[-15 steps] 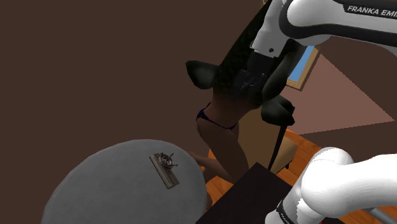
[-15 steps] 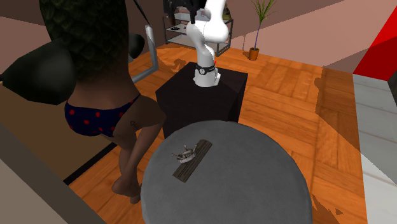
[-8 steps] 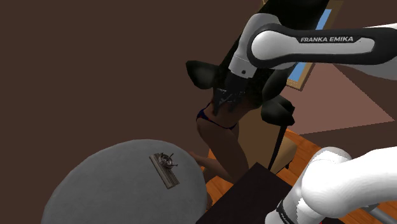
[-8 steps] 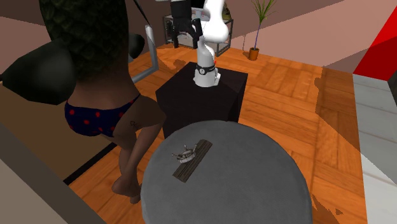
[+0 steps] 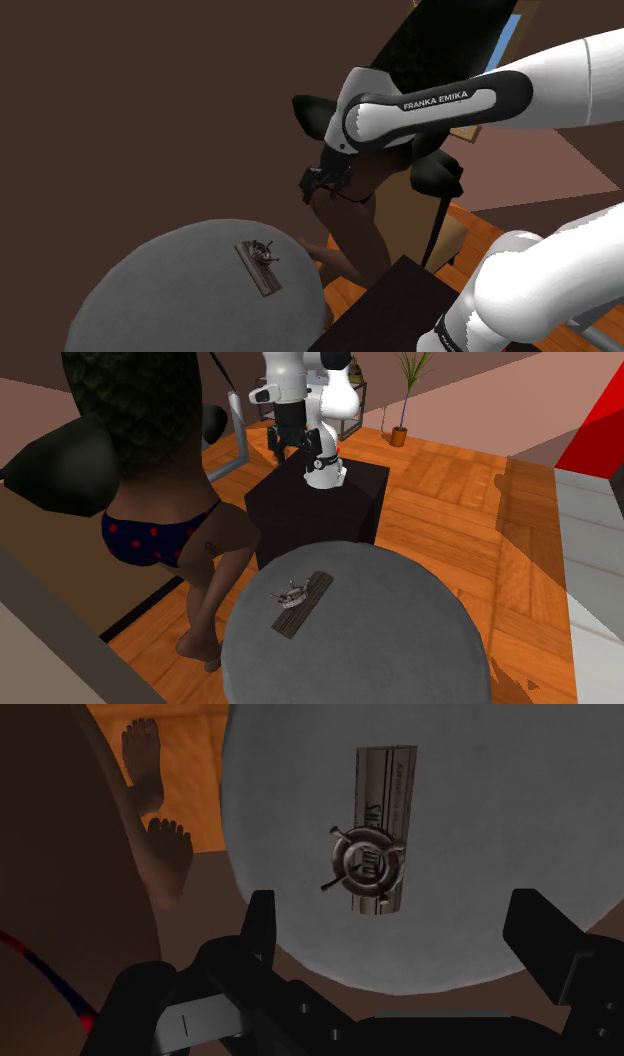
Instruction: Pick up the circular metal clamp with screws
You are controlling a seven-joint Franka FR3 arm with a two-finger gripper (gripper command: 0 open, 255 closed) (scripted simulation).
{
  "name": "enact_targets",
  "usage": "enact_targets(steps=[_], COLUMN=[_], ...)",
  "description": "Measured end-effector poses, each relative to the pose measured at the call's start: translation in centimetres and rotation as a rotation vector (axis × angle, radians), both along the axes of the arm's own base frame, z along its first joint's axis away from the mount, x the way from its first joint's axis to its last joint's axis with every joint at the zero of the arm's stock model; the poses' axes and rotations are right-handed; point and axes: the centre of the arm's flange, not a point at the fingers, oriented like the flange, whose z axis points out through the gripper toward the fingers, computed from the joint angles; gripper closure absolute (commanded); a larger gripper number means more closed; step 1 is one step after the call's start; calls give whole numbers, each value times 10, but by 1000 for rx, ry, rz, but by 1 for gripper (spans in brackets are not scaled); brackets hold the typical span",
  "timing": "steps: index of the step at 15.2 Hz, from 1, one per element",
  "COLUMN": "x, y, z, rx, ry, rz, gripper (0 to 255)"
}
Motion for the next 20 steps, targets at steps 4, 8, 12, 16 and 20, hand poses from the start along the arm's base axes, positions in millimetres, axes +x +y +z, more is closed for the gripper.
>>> enact_targets(steps=[4,8,12,16,20], x=[27,53,77,109,135], y=[19,34,56,68,83], z=[-41,-81,-125,-166,-204], rx=[-3,-6,-9,-12,-14], ry=[-4,-8,-11,-15,-17], rz=[-25,-50,-74,-100,-125], gripper=[0,0,0,0,0])
